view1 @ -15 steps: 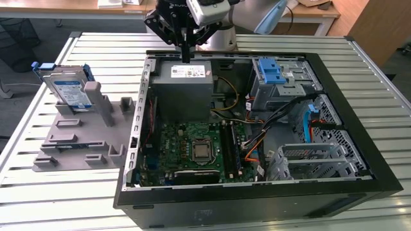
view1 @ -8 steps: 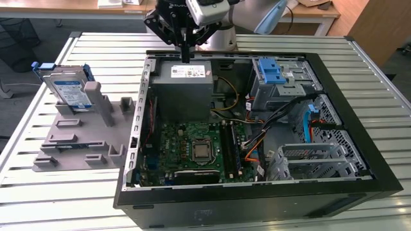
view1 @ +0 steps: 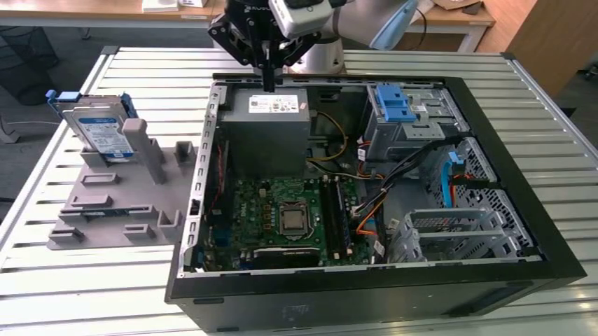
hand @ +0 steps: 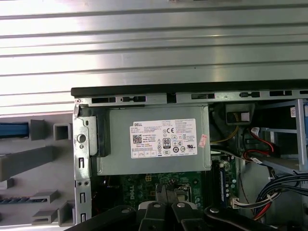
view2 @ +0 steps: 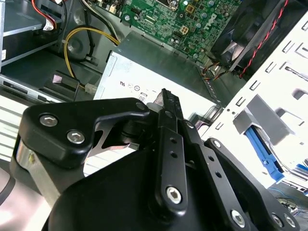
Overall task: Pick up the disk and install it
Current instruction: 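Reach for the disk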
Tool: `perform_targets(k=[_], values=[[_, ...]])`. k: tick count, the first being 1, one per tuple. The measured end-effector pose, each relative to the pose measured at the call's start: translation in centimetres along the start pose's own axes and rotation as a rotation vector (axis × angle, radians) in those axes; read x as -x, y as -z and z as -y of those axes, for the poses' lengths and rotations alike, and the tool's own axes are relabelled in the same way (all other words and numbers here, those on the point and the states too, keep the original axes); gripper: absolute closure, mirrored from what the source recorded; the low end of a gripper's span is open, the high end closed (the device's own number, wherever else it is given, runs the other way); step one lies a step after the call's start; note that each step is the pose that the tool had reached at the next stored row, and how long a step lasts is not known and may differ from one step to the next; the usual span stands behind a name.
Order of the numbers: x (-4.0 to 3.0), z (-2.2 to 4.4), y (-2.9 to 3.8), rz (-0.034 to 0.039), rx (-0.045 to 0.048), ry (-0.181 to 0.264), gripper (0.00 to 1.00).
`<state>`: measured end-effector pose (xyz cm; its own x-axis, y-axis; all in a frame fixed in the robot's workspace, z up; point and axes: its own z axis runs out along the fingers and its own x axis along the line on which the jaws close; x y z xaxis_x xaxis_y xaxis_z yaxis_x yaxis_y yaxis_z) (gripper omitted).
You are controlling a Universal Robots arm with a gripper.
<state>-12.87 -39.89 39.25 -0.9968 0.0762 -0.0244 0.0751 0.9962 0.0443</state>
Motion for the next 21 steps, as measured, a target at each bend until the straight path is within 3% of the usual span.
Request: perform_targets(k=[13, 15, 19, 21], values=[[-0.31, 0.03, -0.08, 0.0000, 0.0000, 0.000, 0.89], [-1.15, 0.10, -0.28, 0.0000, 0.0000, 0.000, 0.89], [-1.21, 0.10, -0.29, 0.0000, 0.0000, 0.000, 0.89], [-1.78, 0.15, -0.45, 0.0000, 0.0000, 0.000, 0.89]])
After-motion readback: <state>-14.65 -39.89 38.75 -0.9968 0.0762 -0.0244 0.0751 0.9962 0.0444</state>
